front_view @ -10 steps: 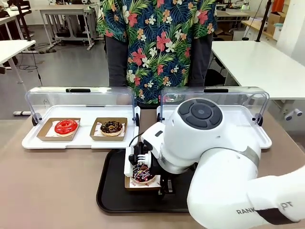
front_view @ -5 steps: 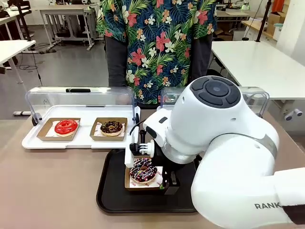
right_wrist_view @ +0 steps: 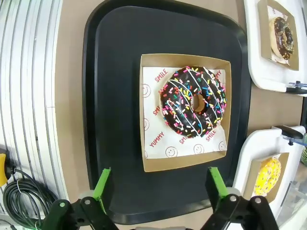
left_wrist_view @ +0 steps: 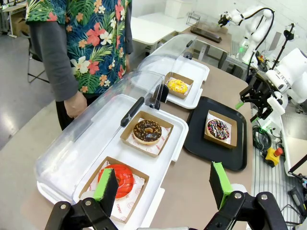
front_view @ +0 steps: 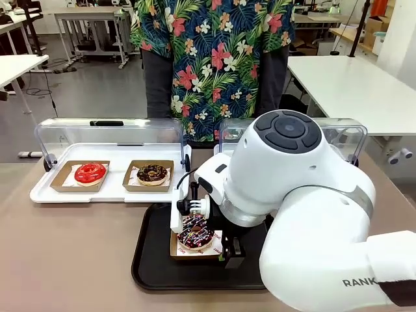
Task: Move the fourth donut from the left to the tray.
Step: Pick up the Paper togo box containing the Donut indicated by the person and place it on the Handle tray.
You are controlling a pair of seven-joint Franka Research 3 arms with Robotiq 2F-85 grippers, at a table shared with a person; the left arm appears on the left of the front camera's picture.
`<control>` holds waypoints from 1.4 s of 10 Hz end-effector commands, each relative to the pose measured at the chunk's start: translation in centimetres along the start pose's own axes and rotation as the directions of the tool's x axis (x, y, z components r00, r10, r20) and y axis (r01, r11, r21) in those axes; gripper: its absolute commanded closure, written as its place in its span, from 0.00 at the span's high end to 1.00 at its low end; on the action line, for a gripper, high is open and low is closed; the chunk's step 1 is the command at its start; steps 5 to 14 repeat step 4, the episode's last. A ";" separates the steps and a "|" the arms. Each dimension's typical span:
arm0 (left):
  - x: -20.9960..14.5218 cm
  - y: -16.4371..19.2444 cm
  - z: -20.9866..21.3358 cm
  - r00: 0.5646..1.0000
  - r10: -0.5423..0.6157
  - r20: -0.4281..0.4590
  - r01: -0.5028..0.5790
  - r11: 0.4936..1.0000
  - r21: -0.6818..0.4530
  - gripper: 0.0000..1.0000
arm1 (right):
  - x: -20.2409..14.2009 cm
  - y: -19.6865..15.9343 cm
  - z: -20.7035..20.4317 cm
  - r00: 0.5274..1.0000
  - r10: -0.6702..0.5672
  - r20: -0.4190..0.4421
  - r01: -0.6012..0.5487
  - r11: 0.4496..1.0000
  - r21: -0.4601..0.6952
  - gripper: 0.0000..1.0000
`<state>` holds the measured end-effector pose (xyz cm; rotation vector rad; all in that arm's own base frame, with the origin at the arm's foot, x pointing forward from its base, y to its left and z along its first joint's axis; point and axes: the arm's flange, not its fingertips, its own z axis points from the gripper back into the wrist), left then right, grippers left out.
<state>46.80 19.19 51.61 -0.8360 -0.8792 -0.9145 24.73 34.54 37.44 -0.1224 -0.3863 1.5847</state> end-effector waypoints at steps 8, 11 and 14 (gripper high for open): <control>0.2 -0.1 0.1 1.000 -0.001 0.004 0.001 1.000 0.000 1.00 | 0.2 0.0 -0.2 1.000 -0.013 0.001 0.013 1.000 -0.024 1.00; 0.2 -0.1 0.1 1.000 -0.001 0.004 0.001 1.000 0.000 1.00 | 0.2 0.0 -0.2 1.000 -0.013 0.001 0.013 1.000 -0.024 1.00; 0.2 -0.1 0.1 1.000 -0.001 0.004 0.001 1.000 0.000 1.00 | 0.2 0.0 -0.2 1.000 -0.013 0.001 0.013 1.000 -0.024 1.00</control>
